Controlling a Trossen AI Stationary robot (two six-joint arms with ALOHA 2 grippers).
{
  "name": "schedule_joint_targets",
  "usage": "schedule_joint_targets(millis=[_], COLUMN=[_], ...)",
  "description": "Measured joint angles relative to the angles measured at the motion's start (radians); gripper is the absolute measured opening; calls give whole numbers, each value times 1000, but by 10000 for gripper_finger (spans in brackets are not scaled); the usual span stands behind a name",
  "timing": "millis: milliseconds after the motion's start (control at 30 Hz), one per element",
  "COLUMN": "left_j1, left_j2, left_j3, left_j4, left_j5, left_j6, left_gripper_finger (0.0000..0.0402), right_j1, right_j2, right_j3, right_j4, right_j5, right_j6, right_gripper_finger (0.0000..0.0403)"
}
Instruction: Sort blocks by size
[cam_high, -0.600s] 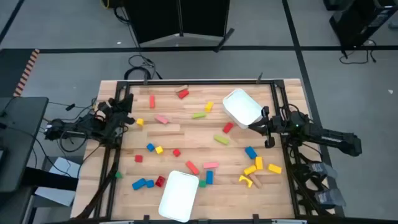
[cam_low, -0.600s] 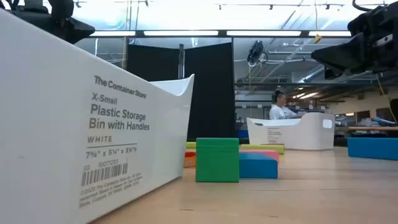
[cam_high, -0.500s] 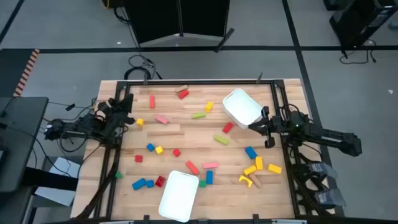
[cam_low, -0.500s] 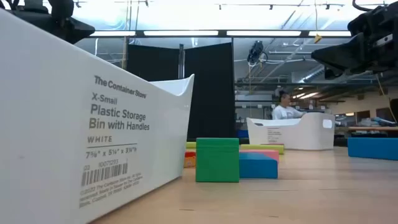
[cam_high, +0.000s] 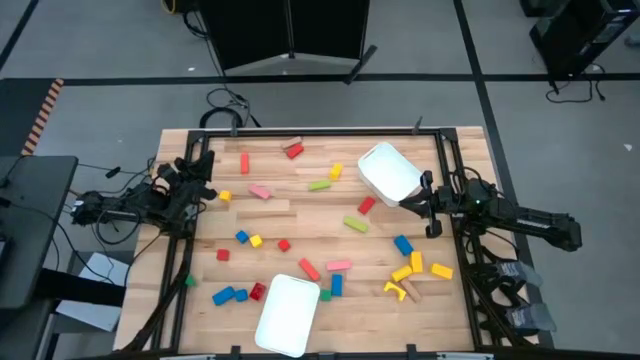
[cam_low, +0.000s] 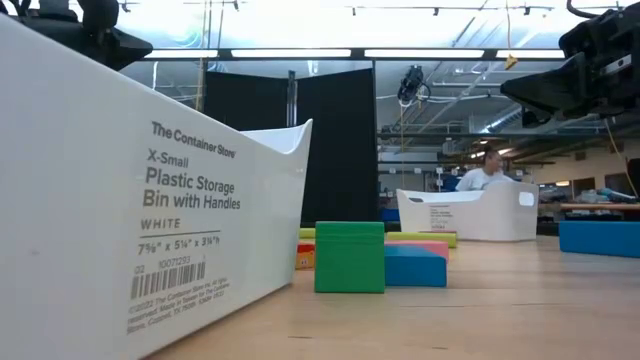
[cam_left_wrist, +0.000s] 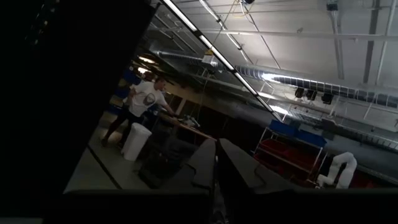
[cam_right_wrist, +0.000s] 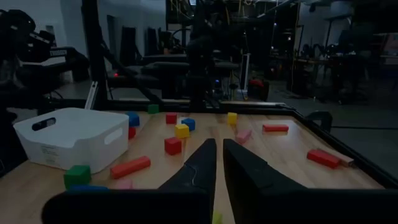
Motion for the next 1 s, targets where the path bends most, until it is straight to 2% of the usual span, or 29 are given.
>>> schedule_joint_targets(millis=[567,667,867,967,1000], left_j1=[0,0,0,0,0], left_j2=[0,0,0,0,0], left_j3=[0,0,0,0,0], left_j4=[0,0,-1,-2,-3], left_j5=[0,0,0,0,0], left_j6=[0,0,0,0,0], left_gripper_finger=[26,26,26,26,26], right_j1=[0,-1,0,-5,-9], right_j2=[0,0,0,12,18], right_j3=[0,0,0,9,27], right_j4=[1,77,317,513,519], right_j5=[1,72,104,223,247], right_j6=[2,-2,218,384,462], right_gripper_finger=[43,42,42,43,43])
